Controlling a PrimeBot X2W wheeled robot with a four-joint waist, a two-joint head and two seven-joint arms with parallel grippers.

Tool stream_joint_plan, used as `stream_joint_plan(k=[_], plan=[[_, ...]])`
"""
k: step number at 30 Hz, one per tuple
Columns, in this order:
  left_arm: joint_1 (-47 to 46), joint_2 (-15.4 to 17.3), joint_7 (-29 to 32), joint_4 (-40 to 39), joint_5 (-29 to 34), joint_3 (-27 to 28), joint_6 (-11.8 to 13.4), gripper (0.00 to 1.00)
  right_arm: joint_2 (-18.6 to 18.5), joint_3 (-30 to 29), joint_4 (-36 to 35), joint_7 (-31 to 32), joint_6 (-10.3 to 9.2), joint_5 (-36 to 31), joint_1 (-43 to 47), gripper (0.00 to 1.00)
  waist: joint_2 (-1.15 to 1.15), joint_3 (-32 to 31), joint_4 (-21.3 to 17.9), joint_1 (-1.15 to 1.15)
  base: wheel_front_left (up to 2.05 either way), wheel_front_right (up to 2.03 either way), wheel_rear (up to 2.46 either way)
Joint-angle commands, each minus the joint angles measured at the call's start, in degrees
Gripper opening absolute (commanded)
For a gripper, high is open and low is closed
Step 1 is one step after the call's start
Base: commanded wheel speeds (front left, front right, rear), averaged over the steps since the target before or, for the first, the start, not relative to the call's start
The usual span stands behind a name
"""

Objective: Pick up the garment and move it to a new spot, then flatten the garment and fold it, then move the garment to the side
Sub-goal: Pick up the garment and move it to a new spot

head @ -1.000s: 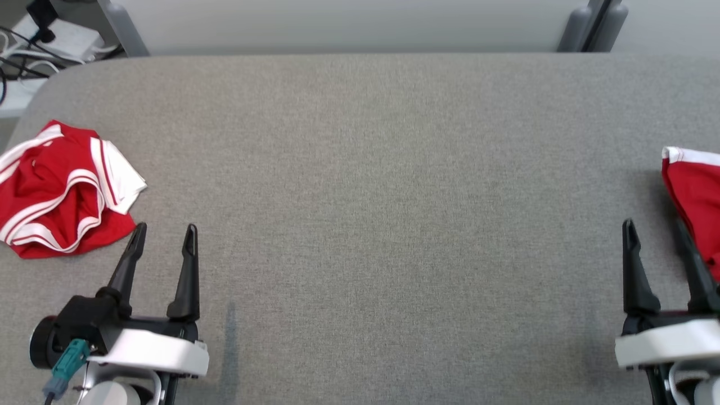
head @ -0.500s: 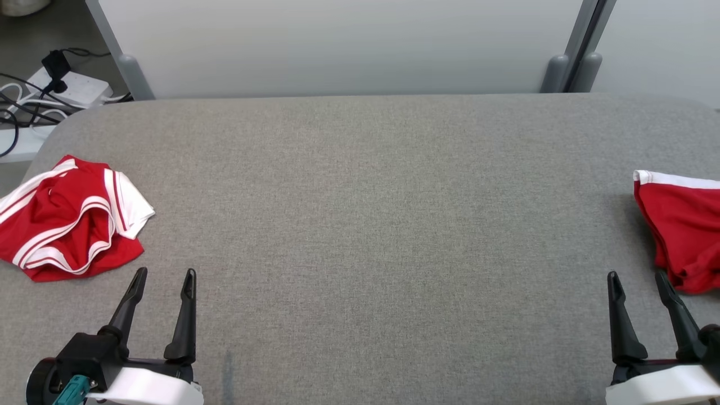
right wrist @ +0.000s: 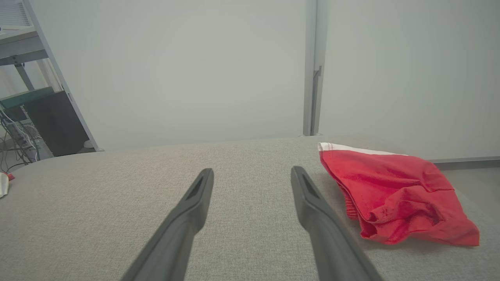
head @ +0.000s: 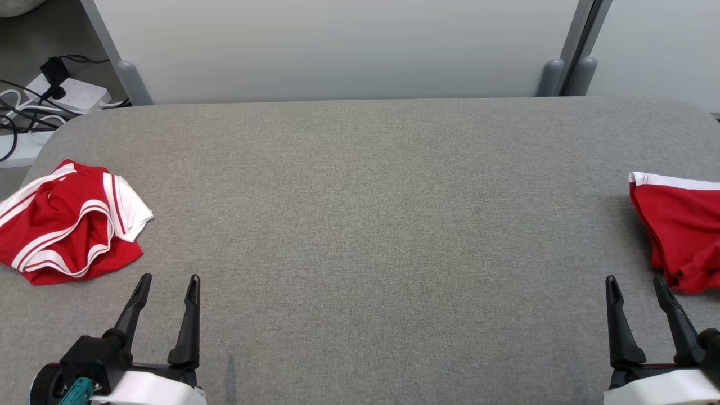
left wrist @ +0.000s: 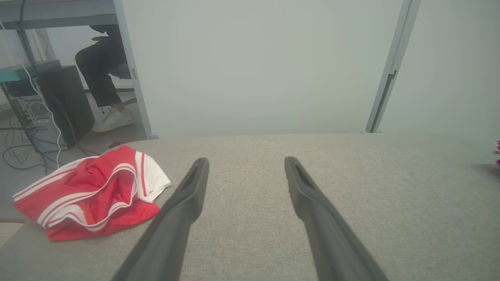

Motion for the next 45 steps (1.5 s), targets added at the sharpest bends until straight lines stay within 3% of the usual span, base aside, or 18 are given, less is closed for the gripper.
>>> stream_joint_plan(k=[1,19,37,45], plan=[[-1.9,1.3,-0.1,-1.8,-0.2,2.0,0.6,1.00,-0.7,1.1,-1.7,0.1,0.08,-0.3,-0.8,1.00,0.00,0.1,0.1,0.00,0.00,0.00,0.00],[-3.0,1.1,0.2,-1.9,-0.5,1.8,1.8,1.00,-0.5,0.7,-2.0,0.0,0.08,-0.8,-1.2,1.00,0.00,0.9,2.3,0.00,0.00,0.00,0.00],[-1.2,0.2,-1.8,0.0,-3.3,4.6,2.8,1.00,-1.0,4.8,-6.8,2.7,0.08,-1.1,-0.2,1.00,0.00,1.2,18.8,0.00,0.00,0.00,0.00],[-0.9,-0.1,-2.1,1.5,-4.0,4.3,2.3,1.00,-0.9,5.4,-6.4,3.1,0.08,-0.6,0.9,1.00,0.00,-0.3,23.5,0.00,0.00,0.00,0.00]])
